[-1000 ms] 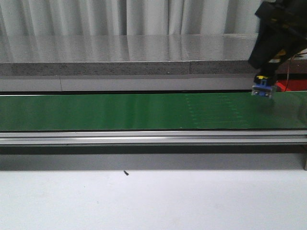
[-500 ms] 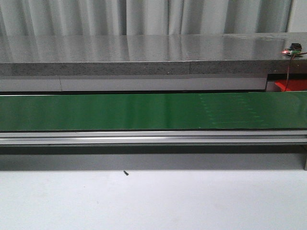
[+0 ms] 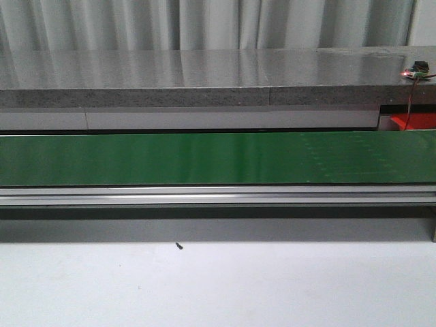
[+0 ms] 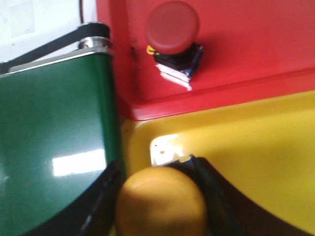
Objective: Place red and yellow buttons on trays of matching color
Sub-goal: 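Lower the yellow button into the yellow tray and release it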
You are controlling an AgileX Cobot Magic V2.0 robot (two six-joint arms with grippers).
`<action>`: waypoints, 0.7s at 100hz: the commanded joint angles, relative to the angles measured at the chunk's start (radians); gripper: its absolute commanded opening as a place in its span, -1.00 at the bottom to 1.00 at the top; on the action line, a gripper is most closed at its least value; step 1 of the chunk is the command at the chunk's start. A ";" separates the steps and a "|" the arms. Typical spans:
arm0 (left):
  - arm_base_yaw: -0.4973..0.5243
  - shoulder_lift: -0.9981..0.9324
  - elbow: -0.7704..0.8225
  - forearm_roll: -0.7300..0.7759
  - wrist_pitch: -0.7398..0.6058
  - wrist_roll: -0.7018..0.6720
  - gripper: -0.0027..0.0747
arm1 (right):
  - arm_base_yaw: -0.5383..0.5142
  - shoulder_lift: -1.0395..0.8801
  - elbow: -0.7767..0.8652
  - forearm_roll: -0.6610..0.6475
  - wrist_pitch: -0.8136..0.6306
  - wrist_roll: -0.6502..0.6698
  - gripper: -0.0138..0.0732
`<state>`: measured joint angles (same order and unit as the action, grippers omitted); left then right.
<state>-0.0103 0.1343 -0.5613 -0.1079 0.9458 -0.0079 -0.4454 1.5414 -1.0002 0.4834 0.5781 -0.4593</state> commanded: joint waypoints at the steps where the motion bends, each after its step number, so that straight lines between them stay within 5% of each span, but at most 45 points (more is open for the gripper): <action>1: -0.007 0.014 -0.023 -0.013 -0.072 0.001 -0.98 | -0.021 -0.047 0.014 0.021 -0.101 0.001 -0.21; 46: -0.007 0.014 -0.023 -0.013 -0.072 0.001 -0.98 | -0.022 0.067 0.075 0.112 -0.182 0.001 -0.18; 70: -0.007 0.014 -0.023 -0.013 -0.072 0.001 -0.98 | -0.022 0.069 0.075 0.098 -0.182 -0.010 0.65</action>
<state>-0.0103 0.1343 -0.5613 -0.1079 0.9458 -0.0079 -0.4621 1.6491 -0.9045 0.5707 0.4265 -0.4593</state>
